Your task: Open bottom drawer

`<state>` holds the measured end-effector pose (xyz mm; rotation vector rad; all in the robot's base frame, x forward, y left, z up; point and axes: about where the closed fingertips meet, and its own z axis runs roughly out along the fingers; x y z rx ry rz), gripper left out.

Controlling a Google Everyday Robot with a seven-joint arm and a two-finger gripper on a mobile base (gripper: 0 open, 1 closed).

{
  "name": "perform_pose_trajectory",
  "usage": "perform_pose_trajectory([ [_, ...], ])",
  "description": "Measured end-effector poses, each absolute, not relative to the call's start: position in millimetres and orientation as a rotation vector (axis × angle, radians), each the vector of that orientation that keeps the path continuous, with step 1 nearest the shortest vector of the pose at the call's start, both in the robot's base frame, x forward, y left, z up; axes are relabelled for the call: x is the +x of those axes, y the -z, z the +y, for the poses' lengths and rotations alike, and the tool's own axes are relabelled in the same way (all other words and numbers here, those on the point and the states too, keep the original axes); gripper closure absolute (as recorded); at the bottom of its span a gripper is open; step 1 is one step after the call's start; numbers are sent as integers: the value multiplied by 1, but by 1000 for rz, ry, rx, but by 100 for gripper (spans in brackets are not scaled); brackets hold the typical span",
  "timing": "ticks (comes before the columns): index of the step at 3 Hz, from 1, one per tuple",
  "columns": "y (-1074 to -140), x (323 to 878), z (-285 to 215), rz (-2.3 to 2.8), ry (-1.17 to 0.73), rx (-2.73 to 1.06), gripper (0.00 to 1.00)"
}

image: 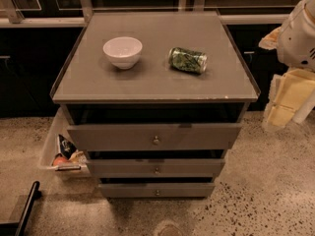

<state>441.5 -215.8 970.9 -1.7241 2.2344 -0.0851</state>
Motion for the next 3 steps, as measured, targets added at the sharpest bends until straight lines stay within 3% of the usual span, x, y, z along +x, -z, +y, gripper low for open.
perform_pose_trajectory([
  [3, -811, 397, -210, 2217, -93, -1812, 0],
])
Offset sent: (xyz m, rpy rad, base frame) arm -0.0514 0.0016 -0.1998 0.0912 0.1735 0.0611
